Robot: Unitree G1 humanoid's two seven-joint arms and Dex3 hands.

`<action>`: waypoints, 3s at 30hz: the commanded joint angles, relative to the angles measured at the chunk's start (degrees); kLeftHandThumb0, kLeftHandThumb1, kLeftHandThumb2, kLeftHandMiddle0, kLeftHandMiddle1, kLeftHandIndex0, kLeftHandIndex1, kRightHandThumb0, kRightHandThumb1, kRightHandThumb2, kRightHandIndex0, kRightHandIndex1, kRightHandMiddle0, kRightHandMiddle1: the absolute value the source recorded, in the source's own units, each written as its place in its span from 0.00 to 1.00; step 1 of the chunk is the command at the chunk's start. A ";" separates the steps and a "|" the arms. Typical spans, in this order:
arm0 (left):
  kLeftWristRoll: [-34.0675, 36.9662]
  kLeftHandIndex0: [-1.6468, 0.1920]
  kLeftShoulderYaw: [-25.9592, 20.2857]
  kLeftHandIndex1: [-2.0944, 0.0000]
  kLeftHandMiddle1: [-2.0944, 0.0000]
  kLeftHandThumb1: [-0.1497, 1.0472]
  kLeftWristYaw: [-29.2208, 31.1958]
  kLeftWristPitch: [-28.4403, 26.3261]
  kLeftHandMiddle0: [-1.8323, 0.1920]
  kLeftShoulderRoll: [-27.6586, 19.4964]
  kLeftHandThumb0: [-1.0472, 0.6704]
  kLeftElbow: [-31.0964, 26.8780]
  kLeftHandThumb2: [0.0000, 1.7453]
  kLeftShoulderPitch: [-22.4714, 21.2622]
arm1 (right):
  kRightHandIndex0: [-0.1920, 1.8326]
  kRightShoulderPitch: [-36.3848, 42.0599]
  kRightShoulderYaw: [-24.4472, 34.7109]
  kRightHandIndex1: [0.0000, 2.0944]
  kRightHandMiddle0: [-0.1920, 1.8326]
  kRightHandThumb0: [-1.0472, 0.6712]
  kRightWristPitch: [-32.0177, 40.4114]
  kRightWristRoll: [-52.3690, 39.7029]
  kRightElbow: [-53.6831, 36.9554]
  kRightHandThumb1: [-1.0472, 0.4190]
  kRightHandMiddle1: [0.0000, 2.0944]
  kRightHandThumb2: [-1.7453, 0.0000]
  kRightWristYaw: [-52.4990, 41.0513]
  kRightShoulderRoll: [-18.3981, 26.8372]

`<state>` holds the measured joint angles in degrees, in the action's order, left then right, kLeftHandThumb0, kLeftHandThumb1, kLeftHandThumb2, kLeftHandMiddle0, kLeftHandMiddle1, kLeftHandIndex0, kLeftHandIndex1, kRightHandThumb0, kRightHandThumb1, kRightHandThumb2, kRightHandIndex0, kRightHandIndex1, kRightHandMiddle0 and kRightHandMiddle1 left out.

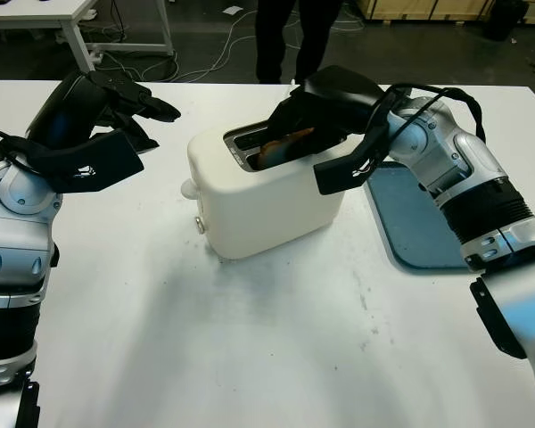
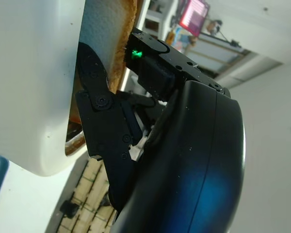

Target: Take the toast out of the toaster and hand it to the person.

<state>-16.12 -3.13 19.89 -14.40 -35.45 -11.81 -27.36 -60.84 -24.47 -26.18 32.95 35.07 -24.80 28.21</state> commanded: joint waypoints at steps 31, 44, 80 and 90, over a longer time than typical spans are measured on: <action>-0.88 0.31 0.16 0.99 0.62 0.82 0.02 -1.22 0.48 -0.52 0.61 -1.43 0.00 0.02 | 0.59 -1.72 -6.10 0.79 0.53 0.26 0.27 22.99 -0.27 0.09 0.57 0.70 19.34 5.90; -0.81 0.31 0.37 0.99 0.62 0.82 -0.03 -0.67 0.47 -0.43 0.60 -0.77 0.00 -0.45 | 0.57 -2.79 0.03 0.83 0.45 0.36 1.17 17.26 2.51 0.09 0.83 0.78 24.51 4.27; -0.10 0.32 -0.17 0.99 0.62 0.82 -0.28 -0.93 0.48 0.03 0.61 -0.72 0.00 0.40 | 0.52 -15.71 30.30 0.83 0.36 0.43 18.49 -25.76 37.55 0.09 0.83 0.75 13.61 1.85; -0.20 0.32 0.01 0.99 0.61 0.82 -0.30 -1.36 0.48 0.22 0.61 -0.86 0.00 0.31 | 0.44 -13.13 29.45 0.83 0.24 0.48 23.17 -23.90 39.82 0.09 0.83 0.73 23.21 0.48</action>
<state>-16.21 -3.07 19.76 -15.40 -35.32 -12.46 -27.26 -74.90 5.39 -3.89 8.55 74.30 -2.54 29.55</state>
